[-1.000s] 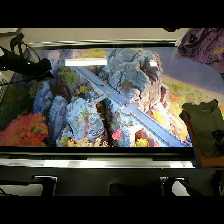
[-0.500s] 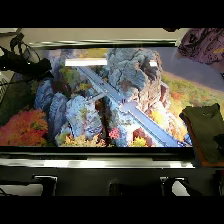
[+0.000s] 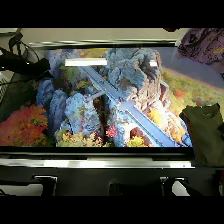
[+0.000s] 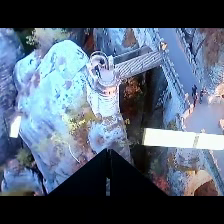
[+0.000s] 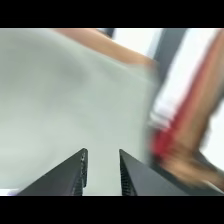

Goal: Fold the clothes and pants, and hang the long-sleeved shirts on hangers.

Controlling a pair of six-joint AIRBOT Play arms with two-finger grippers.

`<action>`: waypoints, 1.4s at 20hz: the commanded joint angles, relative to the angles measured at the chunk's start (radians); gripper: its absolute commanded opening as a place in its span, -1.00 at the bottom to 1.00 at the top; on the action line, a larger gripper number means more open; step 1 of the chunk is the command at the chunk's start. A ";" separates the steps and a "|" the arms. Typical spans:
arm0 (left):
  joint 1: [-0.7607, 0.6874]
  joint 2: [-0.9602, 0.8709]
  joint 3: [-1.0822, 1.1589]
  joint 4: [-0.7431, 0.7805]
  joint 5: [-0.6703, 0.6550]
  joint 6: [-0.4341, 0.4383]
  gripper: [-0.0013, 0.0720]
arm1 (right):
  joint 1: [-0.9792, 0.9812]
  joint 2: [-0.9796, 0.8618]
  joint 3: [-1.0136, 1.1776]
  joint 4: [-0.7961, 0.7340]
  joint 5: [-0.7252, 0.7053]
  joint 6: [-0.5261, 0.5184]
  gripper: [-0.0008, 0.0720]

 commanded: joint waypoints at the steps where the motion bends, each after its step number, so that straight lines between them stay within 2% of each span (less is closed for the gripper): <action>1: 0.027 0.045 0.001 0.001 -0.032 0.027 -0.93 | 0.004 0.001 0.117 0.458 -0.227 -0.240 -0.41; 3: 0.047 0.101 0.000 0.002 -0.035 0.086 -0.93 | 0.076 0.000 0.124 0.673 -0.290 -0.354 -0.49; 4: 0.048 0.132 -0.004 0.009 -0.035 0.109 -0.93 | 0.142 -0.001 0.124 0.708 -0.298 -0.401 -0.64; 7: 0.037 0.241 -0.084 0.036 -0.036 0.180 -0.93 | 0.413 -0.004 0.124 0.709 -0.320 -0.482 -0.90; 10: 0.031 0.369 -0.253 0.054 -0.035 0.182 -0.93 | 0.673 -0.006 0.124 0.672 -0.358 -0.484 -0.90; 14: 0.026 0.533 -0.482 0.087 -0.003 0.181 -0.93 | 0.907 -0.006 0.124 0.626 -0.407 -0.475 -0.90; 17: 0.026 0.590 -0.535 0.102 0.037 0.181 -0.93 | 0.969 -0.006 0.124 0.601 -0.433 -0.476 -0.90; 28: 0.026 0.591 -0.535 0.101 0.037 0.181 -0.92 | 0.966 -0.006 0.124 0.554 -0.456 -0.476 -0.90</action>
